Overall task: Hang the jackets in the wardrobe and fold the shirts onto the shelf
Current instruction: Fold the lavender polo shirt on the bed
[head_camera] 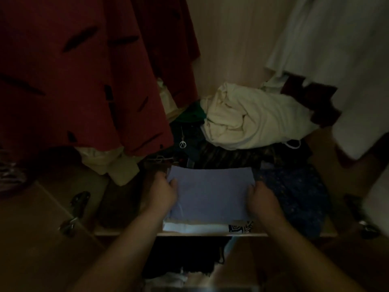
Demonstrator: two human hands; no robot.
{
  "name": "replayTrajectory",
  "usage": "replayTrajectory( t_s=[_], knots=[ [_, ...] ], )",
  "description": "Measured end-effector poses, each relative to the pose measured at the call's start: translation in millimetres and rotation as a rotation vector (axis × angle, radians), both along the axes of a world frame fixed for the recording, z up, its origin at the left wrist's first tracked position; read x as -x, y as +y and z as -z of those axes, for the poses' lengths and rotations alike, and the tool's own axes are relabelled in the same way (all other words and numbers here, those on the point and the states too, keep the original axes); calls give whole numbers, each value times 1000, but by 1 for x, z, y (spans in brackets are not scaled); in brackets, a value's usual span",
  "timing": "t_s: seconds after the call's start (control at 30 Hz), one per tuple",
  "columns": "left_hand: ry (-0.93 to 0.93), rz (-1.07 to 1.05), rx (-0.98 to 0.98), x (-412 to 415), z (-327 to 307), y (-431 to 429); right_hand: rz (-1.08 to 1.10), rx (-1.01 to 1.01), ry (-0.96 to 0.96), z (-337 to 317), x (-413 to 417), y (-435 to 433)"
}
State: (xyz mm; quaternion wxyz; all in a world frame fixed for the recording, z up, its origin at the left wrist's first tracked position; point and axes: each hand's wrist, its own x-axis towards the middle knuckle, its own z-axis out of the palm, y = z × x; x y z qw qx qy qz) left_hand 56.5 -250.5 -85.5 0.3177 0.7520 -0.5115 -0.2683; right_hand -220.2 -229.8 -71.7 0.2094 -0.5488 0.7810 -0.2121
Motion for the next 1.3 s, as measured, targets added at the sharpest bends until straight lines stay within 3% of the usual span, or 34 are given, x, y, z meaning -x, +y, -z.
replayTrajectory(
  t_s=[0.13,0.27,0.4,0.47,0.53,0.83,1.07,1.3],
  knots=[
    [-74,-22,-8,5,18,9,-47,-13,108,20,1,8],
    [-248,3,29,5,3,8,-43,89,-41,14,7,5],
    [-579,291,313,30,-16,27,-298,483,241,-6,-4,8],
    [-677,443,373,46,-10,32,-450,476,382,-7,-19,6],
    [-730,504,294,55,2,31,-507,323,475,3,-36,3],
    [-735,533,71,54,23,8,-547,109,462,33,-46,-23],
    [-748,566,80,51,27,7,-526,135,425,24,-49,-14],
    [-734,629,105,66,-24,31,-435,192,329,-14,-32,29]
  ],
)
